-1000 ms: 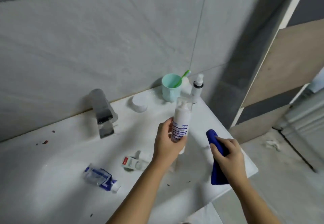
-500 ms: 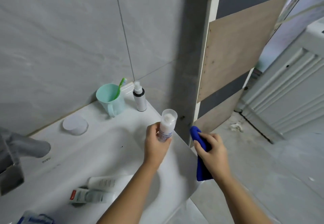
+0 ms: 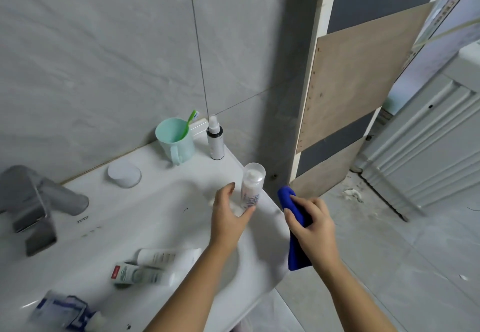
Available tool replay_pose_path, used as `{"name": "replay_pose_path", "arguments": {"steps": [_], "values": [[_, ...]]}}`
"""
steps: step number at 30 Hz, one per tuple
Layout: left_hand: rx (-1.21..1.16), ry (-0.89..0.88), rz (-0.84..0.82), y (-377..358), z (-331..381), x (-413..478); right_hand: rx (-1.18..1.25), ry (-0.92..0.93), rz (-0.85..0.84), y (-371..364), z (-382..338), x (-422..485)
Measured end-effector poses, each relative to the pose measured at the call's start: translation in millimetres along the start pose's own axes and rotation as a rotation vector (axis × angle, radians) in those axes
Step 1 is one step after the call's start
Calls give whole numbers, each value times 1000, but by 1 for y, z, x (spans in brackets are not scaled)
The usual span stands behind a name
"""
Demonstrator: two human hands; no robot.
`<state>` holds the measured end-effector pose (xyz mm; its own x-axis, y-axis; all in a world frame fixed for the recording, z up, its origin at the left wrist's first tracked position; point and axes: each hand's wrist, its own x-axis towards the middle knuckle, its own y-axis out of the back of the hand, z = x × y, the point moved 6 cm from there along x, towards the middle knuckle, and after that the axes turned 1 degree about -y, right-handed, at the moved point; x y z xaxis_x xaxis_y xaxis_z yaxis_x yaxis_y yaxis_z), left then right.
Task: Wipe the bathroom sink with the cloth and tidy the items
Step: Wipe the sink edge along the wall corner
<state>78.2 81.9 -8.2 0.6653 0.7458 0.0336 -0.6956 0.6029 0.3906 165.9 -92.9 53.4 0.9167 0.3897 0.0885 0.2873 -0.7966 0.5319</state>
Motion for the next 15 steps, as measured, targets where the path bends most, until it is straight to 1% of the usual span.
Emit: {"name": "replay_pose_path", "arguments": {"steps": [4,6,9,12,15], "values": [[42,-56,104,56,0,-27,86,142,33,-1,-51,-7],[99,-92,166,90,-4,-45,122,217,-13,-15,-78,-13],[190,-75,259,143,-17,-75,164,291,-171,-54,-109,-28],[262,30,414,197,-36,-110,191,355,-370,-104,-131,-51],[330,174,591,246,-56,-154,210,403,-586,-158,-147,-82]]}}
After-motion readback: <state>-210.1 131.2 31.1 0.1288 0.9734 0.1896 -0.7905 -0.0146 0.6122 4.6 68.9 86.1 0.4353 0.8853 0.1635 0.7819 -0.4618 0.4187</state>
